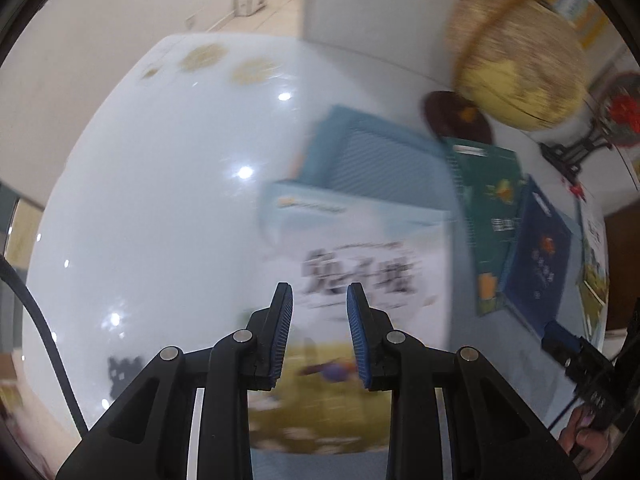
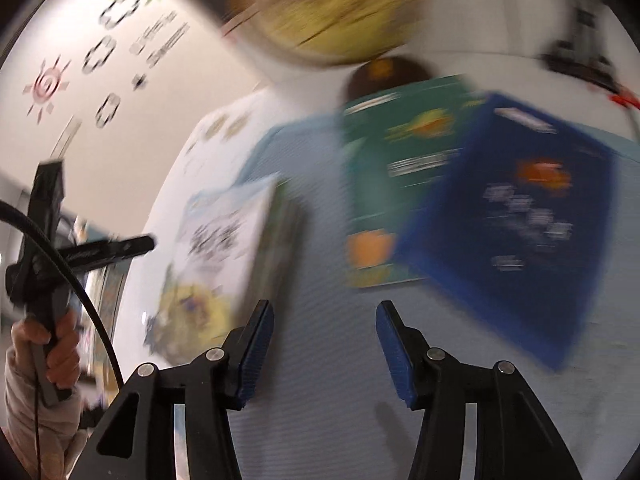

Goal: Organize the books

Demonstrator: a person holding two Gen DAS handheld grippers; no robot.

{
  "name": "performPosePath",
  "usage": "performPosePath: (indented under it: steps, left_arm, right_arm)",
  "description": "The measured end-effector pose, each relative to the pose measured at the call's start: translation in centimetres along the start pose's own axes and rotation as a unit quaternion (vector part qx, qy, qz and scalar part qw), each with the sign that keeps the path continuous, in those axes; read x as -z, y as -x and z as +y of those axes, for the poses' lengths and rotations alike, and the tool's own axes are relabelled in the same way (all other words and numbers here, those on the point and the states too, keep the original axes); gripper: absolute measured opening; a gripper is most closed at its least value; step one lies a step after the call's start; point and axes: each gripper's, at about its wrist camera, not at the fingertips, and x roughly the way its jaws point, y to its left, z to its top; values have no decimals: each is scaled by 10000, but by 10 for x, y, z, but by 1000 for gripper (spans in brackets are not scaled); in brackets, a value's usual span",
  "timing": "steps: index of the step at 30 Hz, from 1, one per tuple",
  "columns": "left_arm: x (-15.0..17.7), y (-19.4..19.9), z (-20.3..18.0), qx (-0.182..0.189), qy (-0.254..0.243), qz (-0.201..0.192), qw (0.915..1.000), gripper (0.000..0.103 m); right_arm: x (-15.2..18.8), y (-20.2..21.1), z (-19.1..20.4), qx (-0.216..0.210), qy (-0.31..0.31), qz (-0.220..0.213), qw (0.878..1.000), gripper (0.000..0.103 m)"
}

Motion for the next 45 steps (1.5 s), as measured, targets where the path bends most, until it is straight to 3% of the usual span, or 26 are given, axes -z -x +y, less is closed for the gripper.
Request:
performPosePath:
  steps: [7, 14, 18, 23, 26, 32, 34, 36, 38, 45]
  left_arm:
    - [-14, -16, -118, 424, -704, -27, 9966, 26]
    - [-21, -54, -272, 1248, -1310, 109, 9834, 26]
    - [-18, -86, -356, 1573, -1611, 318, 9738, 26]
    - [-14, -123, -445, 1444, -2187, 451, 9640, 26]
    - [-11, -142, -480, 1460, -2359, 599, 9589, 26]
    - [-7, -154, -503, 1817, -2285, 726, 9537, 26]
    - [-6, -157, -506, 1876, -2178, 815, 9543, 30]
    - [-4, -155, -508, 1839, -2183, 795, 9551, 30]
    - [-1, -151, -506, 1796, -2265, 804, 9539, 30]
    - [19, -138, -482, 1622, -2496, 904, 9504, 30]
  right_arm:
    - [-6, 72, -116, 694, -839, -798, 9908, 51]
    - [-13, 134, -226, 1493, -1185, -1320, 9727, 51]
    - [-22, 142, -275, 1903, -1149, -1222, 9673, 52]
    - [-32, 131, -316, 2305, -939, -1013, 9632, 52]
    - [-41, 121, -334, 2397, -858, -802, 9637, 52]
    - [-43, 117, -348, 2121, -825, -735, 9710, 53]
    - [-44, 114, -343, 2075, -698, -688, 9733, 58]
    - [-43, 110, -338, 2084, -602, -614, 9743, 71]
    - [-40, 108, -331, 2049, -551, -538, 9757, 75]
    - [-13, 107, -308, 1575, -550, -350, 9854, 76]
